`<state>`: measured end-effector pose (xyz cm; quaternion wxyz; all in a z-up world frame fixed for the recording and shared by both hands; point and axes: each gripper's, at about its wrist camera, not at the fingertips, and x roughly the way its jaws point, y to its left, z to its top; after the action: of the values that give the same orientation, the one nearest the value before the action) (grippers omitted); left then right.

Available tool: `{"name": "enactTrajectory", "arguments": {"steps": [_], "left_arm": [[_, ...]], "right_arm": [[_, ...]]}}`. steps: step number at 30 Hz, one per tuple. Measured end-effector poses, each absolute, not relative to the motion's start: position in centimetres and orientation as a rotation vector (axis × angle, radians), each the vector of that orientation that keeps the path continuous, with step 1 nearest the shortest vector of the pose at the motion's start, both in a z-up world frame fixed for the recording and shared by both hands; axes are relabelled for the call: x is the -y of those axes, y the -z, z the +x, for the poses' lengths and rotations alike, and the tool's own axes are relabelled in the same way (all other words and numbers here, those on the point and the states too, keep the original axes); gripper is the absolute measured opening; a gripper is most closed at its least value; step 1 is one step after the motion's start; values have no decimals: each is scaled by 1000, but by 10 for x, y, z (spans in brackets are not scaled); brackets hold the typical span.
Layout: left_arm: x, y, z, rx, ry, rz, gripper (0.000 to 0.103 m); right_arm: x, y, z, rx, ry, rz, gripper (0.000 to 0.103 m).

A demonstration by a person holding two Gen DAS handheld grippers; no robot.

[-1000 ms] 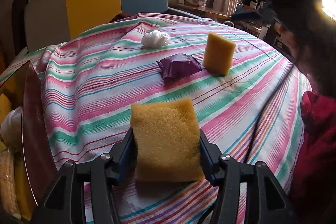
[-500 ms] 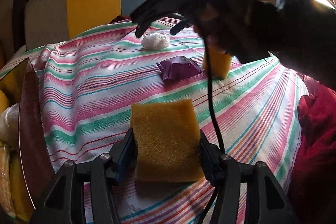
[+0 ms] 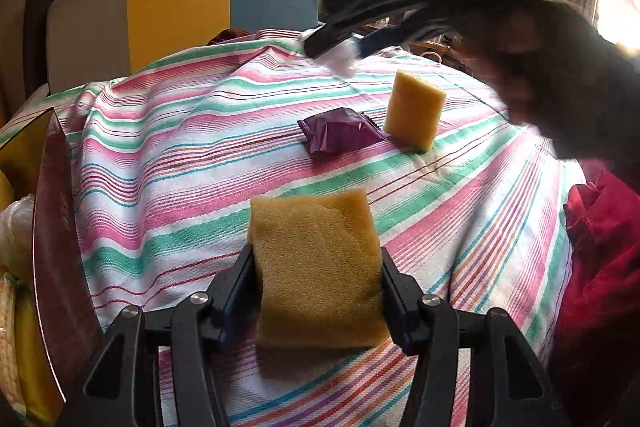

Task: Organize objects
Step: 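Grasp the crumpled clear plastic bag with the right tool while the left tool holds the sponge, then carry the yellow sponge over the gold tray with the left tool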

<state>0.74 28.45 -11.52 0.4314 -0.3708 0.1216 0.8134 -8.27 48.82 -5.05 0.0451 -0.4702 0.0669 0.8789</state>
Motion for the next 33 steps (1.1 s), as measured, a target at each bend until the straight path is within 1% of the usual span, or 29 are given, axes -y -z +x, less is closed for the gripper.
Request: {"name": "enactTrajectory", "arguments": {"steps": [5, 11, 13, 20, 30, 33], "left_arm": [[-284, 115, 7, -308, -2031, -923, 58], [-287, 115, 9, -337, -2044, -915, 58], [-287, 115, 9, -343, -2047, -913, 58], [-287, 115, 11, -357, -2053, -911, 58], [-287, 114, 14, -373, -2063, -910, 58], [-289, 114, 13, -373, -2064, -916, 58]], "right_arm": [[-482, 30, -23, -279, -2750, -1389, 52], [-486, 55, 30, -370, -2659, -1500, 52], [-490, 70, 35, -386, -2603, -1543, 52], [-508, 92, 33, -417, -2491, -1577, 52], [-506, 94, 28, -331, -2483, -1570, 52], [-508, 95, 28, -313, -2470, -1578, 49]]}}
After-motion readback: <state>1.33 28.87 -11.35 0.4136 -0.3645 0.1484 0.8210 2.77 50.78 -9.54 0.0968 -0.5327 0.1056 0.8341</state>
